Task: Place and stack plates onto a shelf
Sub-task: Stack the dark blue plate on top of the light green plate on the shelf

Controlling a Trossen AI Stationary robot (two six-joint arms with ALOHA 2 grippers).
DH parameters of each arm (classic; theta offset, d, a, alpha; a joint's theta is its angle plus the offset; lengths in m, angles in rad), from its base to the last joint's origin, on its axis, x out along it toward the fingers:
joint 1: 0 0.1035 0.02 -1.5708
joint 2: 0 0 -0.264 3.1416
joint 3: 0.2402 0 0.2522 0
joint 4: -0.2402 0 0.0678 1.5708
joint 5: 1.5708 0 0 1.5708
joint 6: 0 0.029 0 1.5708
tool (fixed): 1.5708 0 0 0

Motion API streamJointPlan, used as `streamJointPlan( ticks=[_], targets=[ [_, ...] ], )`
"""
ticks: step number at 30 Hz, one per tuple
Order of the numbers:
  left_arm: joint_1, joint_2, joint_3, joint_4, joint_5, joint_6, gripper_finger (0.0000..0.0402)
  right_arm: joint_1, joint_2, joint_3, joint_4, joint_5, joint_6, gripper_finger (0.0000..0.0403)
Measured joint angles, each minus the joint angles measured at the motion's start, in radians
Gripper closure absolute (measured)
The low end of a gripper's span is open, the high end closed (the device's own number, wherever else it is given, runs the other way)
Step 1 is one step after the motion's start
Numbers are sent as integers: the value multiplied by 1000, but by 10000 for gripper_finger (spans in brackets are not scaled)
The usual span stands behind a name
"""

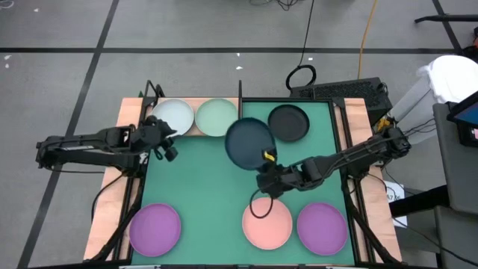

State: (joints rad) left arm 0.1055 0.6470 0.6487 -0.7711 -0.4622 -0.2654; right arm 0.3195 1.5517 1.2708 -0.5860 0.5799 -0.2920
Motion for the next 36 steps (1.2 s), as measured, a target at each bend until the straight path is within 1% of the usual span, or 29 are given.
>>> streamJointPlan(
  ticks=[4,14,15,18,20,25,27,30,34,36],
  targets=[
    [-27,-28,0,0,0,1,302,-30,0,0,130,13,-126,403],
    [-75,-27,0,14,0,5,302,-120,0,0,402,-9,-410,403],
    [-77,-28,0,16,0,5,302,-132,0,0,425,-28,-427,403],
    [-80,-27,0,18,0,6,302,-173,0,0,506,-141,-455,403],
    [-80,-28,0,20,0,8,302,-200,1,0,558,-195,-478,403],
    [-80,-28,0,22,0,9,302,-273,30,0,697,-286,-530,403],
    [-79,-27,0,35,0,22,302,-312,48,0,776,-375,-528,403],
    [-79,-28,0,61,0,36,302,-362,80,0,870,-473,-505,403],
    [-80,-28,0,70,0,51,302,-402,133,0,969,-519,-495,403],
    [-79,-27,0,70,0,57,302,-423,152,0,1007,-562,-478,403]
  ],
)
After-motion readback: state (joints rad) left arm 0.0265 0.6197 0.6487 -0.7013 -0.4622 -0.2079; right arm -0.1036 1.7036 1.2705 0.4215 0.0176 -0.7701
